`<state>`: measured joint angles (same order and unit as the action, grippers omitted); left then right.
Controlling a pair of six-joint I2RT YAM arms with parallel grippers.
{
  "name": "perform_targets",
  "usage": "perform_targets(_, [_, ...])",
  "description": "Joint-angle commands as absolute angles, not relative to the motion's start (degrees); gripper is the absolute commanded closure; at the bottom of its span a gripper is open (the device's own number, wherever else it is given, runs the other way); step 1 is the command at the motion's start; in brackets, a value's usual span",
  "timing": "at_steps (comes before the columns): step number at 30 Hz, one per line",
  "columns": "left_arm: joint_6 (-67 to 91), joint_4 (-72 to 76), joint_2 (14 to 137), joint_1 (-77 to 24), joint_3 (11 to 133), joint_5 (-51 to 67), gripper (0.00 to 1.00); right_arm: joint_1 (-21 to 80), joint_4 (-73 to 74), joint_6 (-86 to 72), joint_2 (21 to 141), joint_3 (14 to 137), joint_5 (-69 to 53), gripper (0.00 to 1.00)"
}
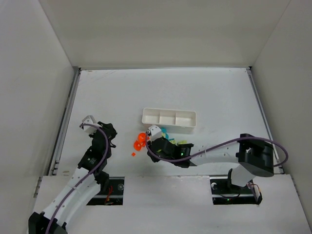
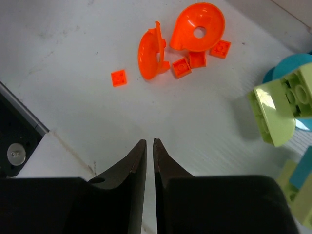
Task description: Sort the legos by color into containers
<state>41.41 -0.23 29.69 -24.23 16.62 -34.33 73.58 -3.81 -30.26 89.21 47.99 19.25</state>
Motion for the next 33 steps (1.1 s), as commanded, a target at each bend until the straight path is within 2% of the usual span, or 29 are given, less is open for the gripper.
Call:
perform_targets(1, [39.81,9.39,27.6,-23.51,13.02,-31.12,0.85,71.85,-9.23,-27.51,93.33,53.34,18.54,0.77])
perform_targets(3, [39.2,12.38,27.94,-23.16,11.43,-30.76,0.83,70.89,-10.02,-27.25,95.44,55.1,18.72,0.65])
perform_targets(5, [38.15,15.54,30.31,-23.07,10.55,-30.15,0.76,70.1,-11.24,-26.9,97.2,56.59,18.28,0.53])
perform_targets(6, [37.54,17.21,31.8,-23.07,10.2,-29.8,0.73,69.92,-11.68,-26.63,97.99,57.12,18.11,0.49])
perform_targets(8, [36.57,20.03,34.62,-23.42,9.84,-28.48,0.66,69.22,-12.48,-26.28,99.4,58.18,18.02,0.47])
perform_targets(10, [36.65,21.61,36.55,-23.86,9.76,-27.51,0.6,68.42,-12.48,-26.28,101.07,59.58,18.02,0.48])
perform_targets(12, [36.83,22.93,37.44,-24.04,9.23,-27.6,0.58,67.81,-12.48,-26.28,102.21,60.29,17.67,0.49])
perform_targets(24, [38.05,24.87,39.29,-22.98,8.61,-26.72,0.58,66.49,-11.25,-26.8,107.84,64.42,13.98,0.65])
perform_targets(33, [38.5,24.7,38.94,-22.81,8.53,-26.72,0.59,66.57,-10.37,-27.07,107.06,64.78,14.32,0.88])
